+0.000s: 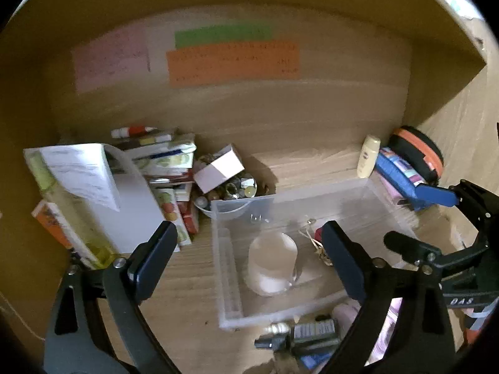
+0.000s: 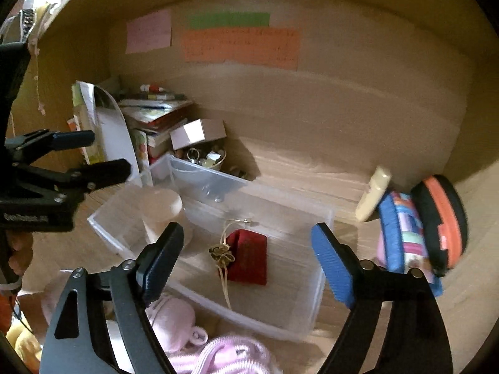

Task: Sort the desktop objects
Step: 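Lower the red pouch and beige cup into the clear box and open both grippers, then grasp the bagged pink rope with the right gripper while the left grasps the white cloth bag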

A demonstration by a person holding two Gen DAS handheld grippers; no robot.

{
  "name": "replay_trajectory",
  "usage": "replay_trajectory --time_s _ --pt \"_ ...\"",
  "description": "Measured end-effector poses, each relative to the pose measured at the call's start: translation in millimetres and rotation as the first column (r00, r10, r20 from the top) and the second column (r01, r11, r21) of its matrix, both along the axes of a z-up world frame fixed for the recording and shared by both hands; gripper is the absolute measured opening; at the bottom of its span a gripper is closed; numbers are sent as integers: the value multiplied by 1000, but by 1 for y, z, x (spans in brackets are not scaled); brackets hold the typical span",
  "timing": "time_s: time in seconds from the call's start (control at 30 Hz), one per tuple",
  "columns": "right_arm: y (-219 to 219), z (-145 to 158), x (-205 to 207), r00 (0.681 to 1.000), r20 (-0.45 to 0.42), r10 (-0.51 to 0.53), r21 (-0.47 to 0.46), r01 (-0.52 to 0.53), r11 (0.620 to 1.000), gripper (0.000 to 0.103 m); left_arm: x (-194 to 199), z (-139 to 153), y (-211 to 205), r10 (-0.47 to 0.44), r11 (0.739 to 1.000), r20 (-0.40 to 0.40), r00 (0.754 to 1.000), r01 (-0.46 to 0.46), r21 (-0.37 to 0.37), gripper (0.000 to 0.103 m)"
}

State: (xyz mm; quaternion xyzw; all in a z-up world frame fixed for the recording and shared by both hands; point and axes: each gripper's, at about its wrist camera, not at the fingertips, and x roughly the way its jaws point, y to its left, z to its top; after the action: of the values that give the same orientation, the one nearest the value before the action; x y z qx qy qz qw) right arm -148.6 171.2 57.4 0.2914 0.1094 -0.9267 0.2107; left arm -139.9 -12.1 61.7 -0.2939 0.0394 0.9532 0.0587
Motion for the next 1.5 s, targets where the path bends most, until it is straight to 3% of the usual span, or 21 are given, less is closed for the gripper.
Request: replay_trajectory --time_s 0.3,0.57,0.73,1.03,1.33,1.43,1.5 --pt "15 20 55 997 -63 -38 0 38 999 87 57 10 -31 15 1000 -17 1000 -15 12 99" --pt "18 8 91 996 -81 -46 27 48 998 95 87 -29 -44 24 1000 91 996 -24 1 99" --pt "21 -17 95 997 -20 -70 41 71 997 95 101 -60 -36 -22 999 175 984 15 44 99" --pt "31 -76 67 974 187 -126 43 120 992 95 110 -109 -27 -77 994 299 951 51 94 99" --pt "32 -96 56 953 289 -87 -8 93 996 95 96 -132 -34 -96 986 384 918 35 165 100" --pt "29 -100 52 949 307 -73 -11 81 997 93 94 -133 -29 -100 989 382 919 51 136 100" --pt "28 -102 49 945 322 -58 -29 71 997 83 93 -134 -25 -108 991 375 921 69 115 100"
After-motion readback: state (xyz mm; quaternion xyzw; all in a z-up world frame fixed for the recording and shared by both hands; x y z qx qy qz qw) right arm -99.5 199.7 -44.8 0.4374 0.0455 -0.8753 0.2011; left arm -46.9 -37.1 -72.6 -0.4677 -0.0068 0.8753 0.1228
